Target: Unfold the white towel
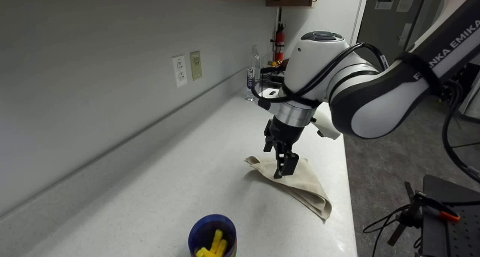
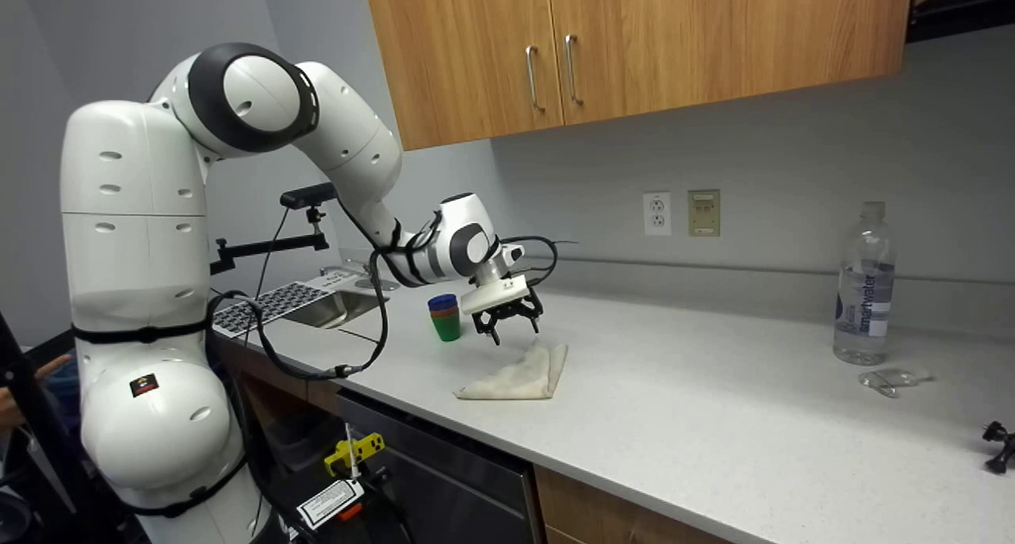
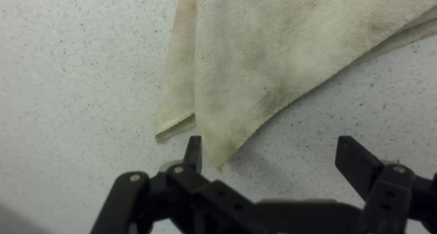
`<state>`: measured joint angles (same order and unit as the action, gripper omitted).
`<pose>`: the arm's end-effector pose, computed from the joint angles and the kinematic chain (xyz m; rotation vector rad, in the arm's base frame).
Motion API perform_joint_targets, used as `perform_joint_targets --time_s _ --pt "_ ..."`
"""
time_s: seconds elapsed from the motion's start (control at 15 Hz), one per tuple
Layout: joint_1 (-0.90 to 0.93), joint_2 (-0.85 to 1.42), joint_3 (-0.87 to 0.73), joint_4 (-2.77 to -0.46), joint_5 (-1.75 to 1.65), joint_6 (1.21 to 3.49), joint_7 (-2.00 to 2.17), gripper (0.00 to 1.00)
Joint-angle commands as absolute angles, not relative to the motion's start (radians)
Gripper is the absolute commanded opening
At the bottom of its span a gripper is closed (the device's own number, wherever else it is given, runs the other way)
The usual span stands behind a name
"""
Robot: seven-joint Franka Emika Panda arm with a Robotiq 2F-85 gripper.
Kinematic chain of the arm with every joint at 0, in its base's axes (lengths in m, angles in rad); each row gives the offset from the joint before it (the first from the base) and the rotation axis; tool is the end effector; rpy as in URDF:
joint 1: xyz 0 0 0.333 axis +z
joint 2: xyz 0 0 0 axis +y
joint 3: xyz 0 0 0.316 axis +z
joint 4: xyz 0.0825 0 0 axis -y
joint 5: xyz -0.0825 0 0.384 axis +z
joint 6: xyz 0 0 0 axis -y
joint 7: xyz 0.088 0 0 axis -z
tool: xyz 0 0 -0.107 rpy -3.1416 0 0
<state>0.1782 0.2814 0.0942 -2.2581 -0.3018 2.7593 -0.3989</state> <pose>0.5363 0.1626 0.2586 2.6740 1.3457 0.3220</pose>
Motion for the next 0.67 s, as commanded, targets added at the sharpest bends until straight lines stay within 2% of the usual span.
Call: perform_joint_targets --time_s 0.0,0.6 --pt "0.148 0.362 0.122 -2.212 -0.294 2.828 -0.401 1.0" --pt "0.121 0.491 0.152 -2.071 -0.294 2.838 -0.439 1.0"
